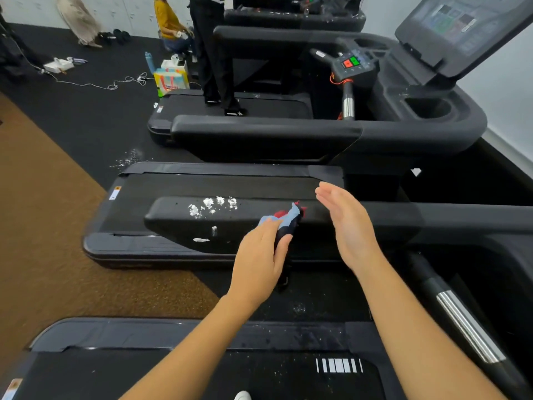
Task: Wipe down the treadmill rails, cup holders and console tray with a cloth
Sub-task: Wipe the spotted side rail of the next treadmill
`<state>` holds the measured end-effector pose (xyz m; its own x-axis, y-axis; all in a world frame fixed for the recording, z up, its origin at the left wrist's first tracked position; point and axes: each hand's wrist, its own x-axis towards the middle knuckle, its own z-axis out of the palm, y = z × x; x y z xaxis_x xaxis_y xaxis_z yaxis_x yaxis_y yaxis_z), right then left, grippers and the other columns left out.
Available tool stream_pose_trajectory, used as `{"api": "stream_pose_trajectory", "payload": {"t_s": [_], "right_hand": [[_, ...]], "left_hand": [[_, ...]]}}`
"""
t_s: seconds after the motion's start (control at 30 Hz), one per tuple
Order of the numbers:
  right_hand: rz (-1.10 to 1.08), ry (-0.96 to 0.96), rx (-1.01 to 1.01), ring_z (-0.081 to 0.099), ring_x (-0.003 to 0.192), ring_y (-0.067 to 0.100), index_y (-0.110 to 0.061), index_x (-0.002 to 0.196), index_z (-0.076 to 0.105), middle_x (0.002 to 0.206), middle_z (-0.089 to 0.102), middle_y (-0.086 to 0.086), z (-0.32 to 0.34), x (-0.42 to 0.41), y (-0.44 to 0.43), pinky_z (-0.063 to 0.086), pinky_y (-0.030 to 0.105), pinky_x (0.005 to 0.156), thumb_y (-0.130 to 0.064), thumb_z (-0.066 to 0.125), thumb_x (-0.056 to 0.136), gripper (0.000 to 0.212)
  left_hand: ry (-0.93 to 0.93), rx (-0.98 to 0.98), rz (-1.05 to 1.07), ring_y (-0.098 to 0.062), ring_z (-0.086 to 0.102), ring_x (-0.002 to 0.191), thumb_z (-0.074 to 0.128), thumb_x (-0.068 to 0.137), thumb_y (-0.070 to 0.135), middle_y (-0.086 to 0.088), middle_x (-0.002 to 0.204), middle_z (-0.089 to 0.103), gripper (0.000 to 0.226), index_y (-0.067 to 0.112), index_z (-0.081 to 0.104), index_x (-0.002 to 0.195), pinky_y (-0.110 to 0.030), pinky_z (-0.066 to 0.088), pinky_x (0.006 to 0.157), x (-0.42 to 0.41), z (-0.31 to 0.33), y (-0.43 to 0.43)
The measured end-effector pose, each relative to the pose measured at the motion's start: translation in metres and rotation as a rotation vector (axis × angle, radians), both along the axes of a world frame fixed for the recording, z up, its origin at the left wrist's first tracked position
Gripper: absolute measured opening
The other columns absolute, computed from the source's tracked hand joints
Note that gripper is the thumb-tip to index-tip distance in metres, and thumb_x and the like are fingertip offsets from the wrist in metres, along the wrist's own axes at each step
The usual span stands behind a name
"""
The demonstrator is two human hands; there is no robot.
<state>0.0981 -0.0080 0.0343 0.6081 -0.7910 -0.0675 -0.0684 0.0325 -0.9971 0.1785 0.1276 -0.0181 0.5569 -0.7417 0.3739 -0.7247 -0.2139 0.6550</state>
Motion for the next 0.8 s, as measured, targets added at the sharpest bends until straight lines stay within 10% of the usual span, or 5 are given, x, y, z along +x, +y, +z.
{"api": "stream_pose_trajectory", "payload": {"t_s": [0.2, 0.4, 0.57, 0.8], "right_hand": [[0.205, -0.061, 0.017, 0.049, 0.118, -0.004, -0.044, 0.124, 0.045, 0.128, 0.050, -0.019, -0.023, -0.008, 0.072, 0.043, 0.013, 0.094, -0.045, 0.056, 0.088, 0.038], [0.278, 0.013, 0.033, 0.043, 0.116, -0.012, -0.057, 0.126, 0.029, 0.132, 0.041, -0.019, -0.037, 0.002, 0.097, 0.043, 0.004, 0.084, -0.041, 0.053, 0.085, 0.050], [0.043, 0.150, -0.233, 0.044, 0.105, -0.016, -0.043, 0.136, 0.028, 0.126, 0.038, -0.009, -0.062, -0.009, 0.096, 0.039, 0.000, 0.083, -0.030, 0.051, 0.093, 0.051], [-0.409, 0.268, -0.448, 0.045, 0.095, 0.004, -0.033, 0.146, 0.006, 0.120, 0.030, 0.005, -0.093, -0.008, 0.067, 0.035, 0.006, 0.084, -0.021, 0.046, 0.097, 0.064]], "left_hand": [[0.795, -0.215, 0.018, -0.007, 0.063, 0.097, 0.052, 0.091, 0.037, 0.004, 0.104, 0.066, 0.020, 0.032, 0.064, 0.106, -0.032, 0.051, 0.087, -0.013, 0.012, 0.017], [1.049, -0.053, -0.092, -0.011, 0.060, 0.108, 0.029, 0.099, 0.042, 0.002, 0.113, 0.065, 0.040, 0.031, 0.067, 0.108, -0.037, 0.048, 0.094, 0.004, 0.015, 0.034], [0.609, 0.027, 0.005, 0.013, 0.051, 0.099, 0.022, 0.101, 0.035, 0.016, 0.107, 0.060, 0.044, 0.030, 0.065, 0.111, -0.017, 0.038, 0.089, 0.043, 0.018, 0.051], [0.251, -0.210, 0.444, -0.003, 0.053, 0.099, 0.030, 0.101, 0.030, 0.003, 0.102, 0.064, 0.040, 0.019, 0.068, 0.100, -0.016, 0.034, 0.088, 0.151, 0.031, 0.057]]}}
